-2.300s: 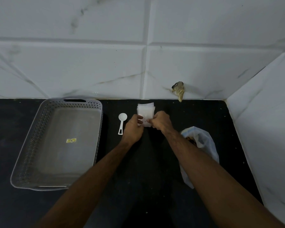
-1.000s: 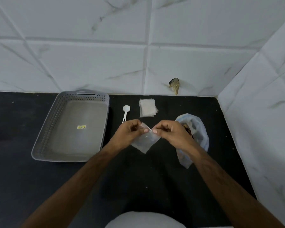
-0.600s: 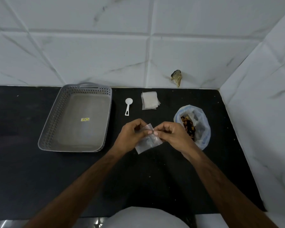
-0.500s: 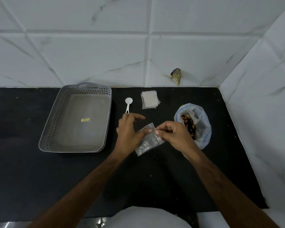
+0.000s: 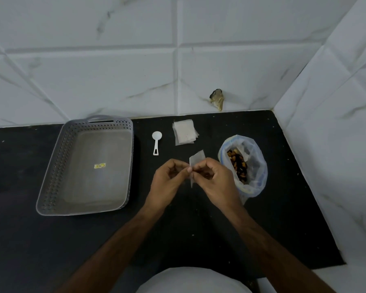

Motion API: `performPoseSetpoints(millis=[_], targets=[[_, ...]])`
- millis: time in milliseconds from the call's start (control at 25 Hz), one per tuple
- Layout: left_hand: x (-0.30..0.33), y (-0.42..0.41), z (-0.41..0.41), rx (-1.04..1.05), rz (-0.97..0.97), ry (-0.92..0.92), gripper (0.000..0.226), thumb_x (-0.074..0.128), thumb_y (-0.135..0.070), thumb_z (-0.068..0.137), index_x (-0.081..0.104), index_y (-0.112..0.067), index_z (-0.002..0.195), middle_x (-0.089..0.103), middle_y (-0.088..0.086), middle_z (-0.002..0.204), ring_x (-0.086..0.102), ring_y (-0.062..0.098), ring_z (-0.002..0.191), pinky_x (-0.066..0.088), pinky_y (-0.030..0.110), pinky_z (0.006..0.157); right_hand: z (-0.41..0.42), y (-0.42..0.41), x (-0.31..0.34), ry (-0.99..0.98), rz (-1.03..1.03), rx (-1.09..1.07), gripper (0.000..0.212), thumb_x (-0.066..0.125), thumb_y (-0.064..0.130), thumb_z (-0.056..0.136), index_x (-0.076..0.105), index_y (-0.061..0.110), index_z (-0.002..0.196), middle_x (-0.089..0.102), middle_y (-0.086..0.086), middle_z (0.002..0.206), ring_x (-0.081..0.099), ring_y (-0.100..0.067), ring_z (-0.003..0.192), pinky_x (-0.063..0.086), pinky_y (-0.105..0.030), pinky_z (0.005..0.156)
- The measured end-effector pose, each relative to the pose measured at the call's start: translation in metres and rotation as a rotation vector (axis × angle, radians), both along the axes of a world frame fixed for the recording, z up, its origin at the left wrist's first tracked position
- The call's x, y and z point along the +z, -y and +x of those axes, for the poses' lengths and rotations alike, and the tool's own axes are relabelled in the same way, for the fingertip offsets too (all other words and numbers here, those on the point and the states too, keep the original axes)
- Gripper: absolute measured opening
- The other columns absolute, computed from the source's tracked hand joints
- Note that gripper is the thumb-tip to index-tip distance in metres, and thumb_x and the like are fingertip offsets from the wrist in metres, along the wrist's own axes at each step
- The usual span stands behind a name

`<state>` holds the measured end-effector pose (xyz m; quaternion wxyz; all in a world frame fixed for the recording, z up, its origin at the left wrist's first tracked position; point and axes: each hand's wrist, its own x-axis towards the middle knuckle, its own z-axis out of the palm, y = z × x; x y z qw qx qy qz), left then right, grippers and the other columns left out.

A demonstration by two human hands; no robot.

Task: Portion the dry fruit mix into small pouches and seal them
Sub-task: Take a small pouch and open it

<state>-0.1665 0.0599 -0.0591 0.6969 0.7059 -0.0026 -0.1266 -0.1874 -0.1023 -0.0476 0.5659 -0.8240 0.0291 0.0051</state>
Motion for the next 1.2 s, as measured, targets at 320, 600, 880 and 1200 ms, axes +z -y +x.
performPoseSetpoints(millis=[320, 600, 880, 1200], targets=[[-0.008, -0.006, 0.017, -0.028, -0.091, -0.128, 0.015, 0.066, -0.012, 0.095, 0.070, 0.000, 0.103, 0.077, 0.010, 0.093, 0.074, 0.020, 0.086, 0.059, 0.027, 0.076, 0.023, 0.008, -0.012, -0.078, 0.033, 0.059, 0.013, 0.079, 0.010, 0.085, 0.072, 0.018, 0.092, 0.073, 0.003, 0.090, 0.073, -0.012, 0.086, 0.062, -0.039, 0.079], [-0.005, -0.010, 0.020, -0.056, -0.016, -0.119, 0.012, 0.069, -0.014, 0.092, 0.072, -0.002, 0.096, 0.078, 0.009, 0.089, 0.076, 0.020, 0.082, 0.061, 0.032, 0.076, 0.033, 0.012, -0.008, -0.192, 0.074, 0.110, 0.008, 0.080, 0.014, 0.085, 0.072, 0.016, 0.086, 0.073, -0.003, 0.086, 0.072, -0.019, 0.084, 0.062, -0.043, 0.080], [0.001, -0.006, 0.019, -0.043, 0.464, 0.142, 0.015, 0.076, -0.010, 0.086, 0.064, -0.012, 0.077, 0.067, -0.003, 0.070, 0.062, 0.002, 0.062, 0.049, 0.015, 0.058, 0.026, -0.002, 0.002, -0.065, -0.223, 0.110, 0.011, 0.075, 0.013, 0.086, 0.065, 0.016, 0.084, 0.065, 0.007, 0.072, 0.064, -0.005, 0.068, 0.052, -0.019, 0.060], [0.002, -0.010, 0.018, -0.125, 0.693, 0.085, 0.023, 0.075, -0.030, 0.087, 0.056, -0.024, 0.075, 0.061, -0.004, 0.069, 0.057, 0.005, 0.059, 0.042, 0.017, 0.056, 0.026, 0.005, -0.005, 0.227, -0.538, 0.165, 0.017, 0.066, 0.011, 0.090, 0.051, 0.019, 0.090, 0.052, 0.010, 0.084, 0.054, -0.007, 0.069, 0.052, -0.030, 0.060]])
